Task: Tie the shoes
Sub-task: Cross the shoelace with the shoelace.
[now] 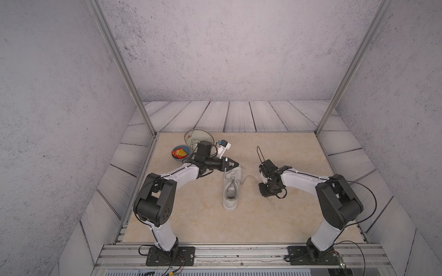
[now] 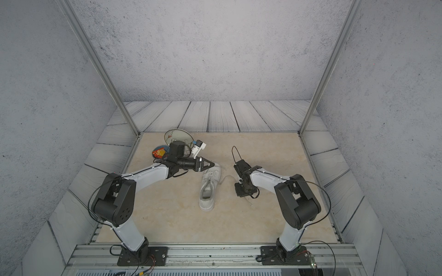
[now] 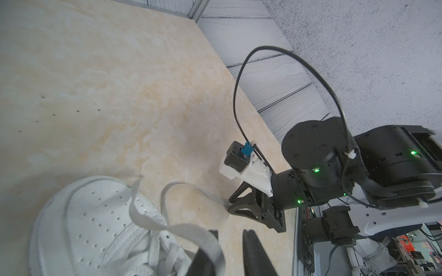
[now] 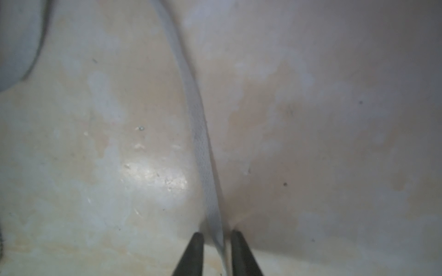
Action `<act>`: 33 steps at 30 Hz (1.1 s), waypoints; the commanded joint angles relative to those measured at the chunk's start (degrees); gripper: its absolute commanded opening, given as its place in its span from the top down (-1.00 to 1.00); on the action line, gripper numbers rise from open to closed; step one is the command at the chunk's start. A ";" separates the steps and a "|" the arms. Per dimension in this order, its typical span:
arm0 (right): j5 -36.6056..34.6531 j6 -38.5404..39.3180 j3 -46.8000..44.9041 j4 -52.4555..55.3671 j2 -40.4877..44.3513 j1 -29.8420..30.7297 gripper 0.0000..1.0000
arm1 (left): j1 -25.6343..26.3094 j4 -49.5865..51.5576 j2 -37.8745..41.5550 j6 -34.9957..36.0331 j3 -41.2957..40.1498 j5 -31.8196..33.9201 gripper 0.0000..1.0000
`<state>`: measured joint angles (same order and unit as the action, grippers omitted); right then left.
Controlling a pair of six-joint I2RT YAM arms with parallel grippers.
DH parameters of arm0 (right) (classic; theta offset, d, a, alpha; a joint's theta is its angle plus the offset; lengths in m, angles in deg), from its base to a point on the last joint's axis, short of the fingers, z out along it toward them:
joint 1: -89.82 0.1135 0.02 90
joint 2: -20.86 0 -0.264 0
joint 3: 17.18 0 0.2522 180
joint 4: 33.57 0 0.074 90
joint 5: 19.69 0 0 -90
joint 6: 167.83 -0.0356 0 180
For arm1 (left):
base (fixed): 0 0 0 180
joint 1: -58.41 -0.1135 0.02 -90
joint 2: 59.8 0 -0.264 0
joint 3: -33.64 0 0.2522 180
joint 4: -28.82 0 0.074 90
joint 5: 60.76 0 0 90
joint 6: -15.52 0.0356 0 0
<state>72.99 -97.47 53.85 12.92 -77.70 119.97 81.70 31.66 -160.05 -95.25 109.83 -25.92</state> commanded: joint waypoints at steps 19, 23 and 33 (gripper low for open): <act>18.14 5.62 7.12 -2.67 23.32 0.08 1.00 | -0.17 -2.82 4.71 6.05 -2.13 -3.36 0.18; 23.11 4.96 11.75 -2.66 23.51 0.08 1.00 | -0.09 -4.71 4.17 6.63 -2.84 -4.75 0.12; 29.94 -1.26 18.04 -7.87 24.55 0.06 1.00 | 1.29 -10.93 6.42 13.53 -8.15 -3.73 -0.02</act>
<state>99.18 -96.40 69.13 7.11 -55.54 119.97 82.26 24.62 -155.96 -85.63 103.45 -30.00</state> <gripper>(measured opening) 0.044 0.508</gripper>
